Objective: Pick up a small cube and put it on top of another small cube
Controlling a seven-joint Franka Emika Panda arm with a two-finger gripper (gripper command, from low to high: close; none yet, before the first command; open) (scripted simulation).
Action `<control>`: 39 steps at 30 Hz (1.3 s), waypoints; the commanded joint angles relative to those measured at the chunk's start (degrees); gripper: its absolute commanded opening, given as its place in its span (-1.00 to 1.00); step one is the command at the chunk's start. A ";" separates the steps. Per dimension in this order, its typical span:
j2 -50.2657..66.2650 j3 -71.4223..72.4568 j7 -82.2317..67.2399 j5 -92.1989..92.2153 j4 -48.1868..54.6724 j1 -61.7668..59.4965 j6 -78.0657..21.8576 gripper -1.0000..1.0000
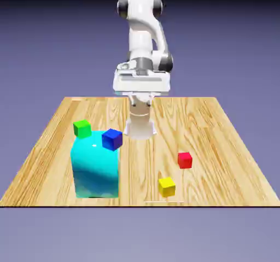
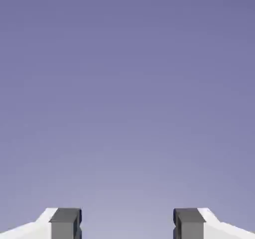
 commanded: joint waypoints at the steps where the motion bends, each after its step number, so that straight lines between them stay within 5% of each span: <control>1: 1.34 -1.24 -2.50 1.05 0.48 1.57 -0.66 0.00; 39: 52.17 -48.17 -97.18 41.03 18.64 61.05 -25.65 0.00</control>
